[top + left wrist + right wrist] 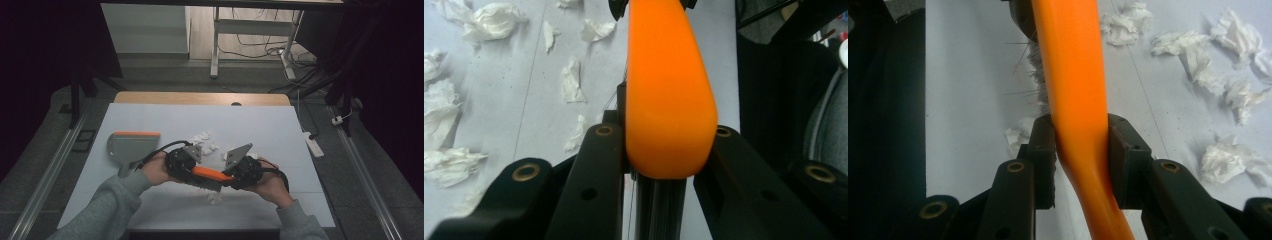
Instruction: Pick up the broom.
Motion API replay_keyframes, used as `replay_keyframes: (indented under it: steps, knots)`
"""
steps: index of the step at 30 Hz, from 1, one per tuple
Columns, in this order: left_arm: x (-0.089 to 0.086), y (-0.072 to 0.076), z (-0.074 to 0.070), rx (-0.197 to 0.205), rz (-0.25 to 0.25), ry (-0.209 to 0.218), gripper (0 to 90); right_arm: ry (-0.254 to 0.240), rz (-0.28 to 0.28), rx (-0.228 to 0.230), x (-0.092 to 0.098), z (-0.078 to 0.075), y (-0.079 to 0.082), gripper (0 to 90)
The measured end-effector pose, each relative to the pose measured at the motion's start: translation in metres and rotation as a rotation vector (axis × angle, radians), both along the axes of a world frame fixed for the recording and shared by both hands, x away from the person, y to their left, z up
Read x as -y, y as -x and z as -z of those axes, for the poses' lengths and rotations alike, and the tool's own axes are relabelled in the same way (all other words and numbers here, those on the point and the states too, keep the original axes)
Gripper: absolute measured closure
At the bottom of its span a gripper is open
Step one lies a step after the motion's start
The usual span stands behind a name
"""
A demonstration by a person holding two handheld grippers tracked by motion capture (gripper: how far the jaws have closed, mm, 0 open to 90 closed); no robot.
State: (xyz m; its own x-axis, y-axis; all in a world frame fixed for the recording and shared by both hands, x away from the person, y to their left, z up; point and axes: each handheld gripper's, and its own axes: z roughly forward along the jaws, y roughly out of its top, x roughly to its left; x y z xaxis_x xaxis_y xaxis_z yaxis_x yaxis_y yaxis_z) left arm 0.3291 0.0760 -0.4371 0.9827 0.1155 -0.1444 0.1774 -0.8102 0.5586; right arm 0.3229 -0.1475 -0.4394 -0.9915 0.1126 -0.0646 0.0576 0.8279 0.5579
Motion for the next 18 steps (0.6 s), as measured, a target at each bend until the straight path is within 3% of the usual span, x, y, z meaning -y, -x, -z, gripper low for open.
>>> replay_keyframes:
  steps: [5,7,8,9,10,13,14,18]
  knots:
    - [-0.002,0.0,0.002,0.003,-0.003,0.03,76.9,-0.003,-0.003,0.005,0.0,0.0,0.002,68.3]
    - [-0.003,0.001,0.002,0.028,-0.03,0.044,75.6,-0.002,-0.004,0.003,0.001,0.0,0.001,68.6]
    - [-0.004,0.002,0.002,0.057,-0.057,0.055,72.9,-0.006,0.007,-0.006,0.002,-0.001,0.0,68.7]
    - [-0.006,0.003,0.001,0.09,-0.094,0.06,57.2,-0.023,0.031,-0.007,0.006,-0.002,-0.003,68.7]
    - [-0.009,0.003,0.0,0.114,-0.132,0.062,50.7,-0.028,0.039,-0.005,0.008,-0.003,-0.004,68.8]
    - [-0.022,0.007,-0.006,0.155,-0.249,0.11,47.3,-0.033,0.077,0.001,0.012,-0.004,-0.006,68.8]
    - [-0.027,0.011,-0.008,0.17,-0.289,0.118,40.6,-0.033,0.095,-0.002,0.014,-0.005,-0.007,68.8]
    - [-0.048,0.033,-0.01,0.237,-0.451,0.096,34.3,-0.052,0.16,0.0,0.024,-0.008,-0.012,68.7]
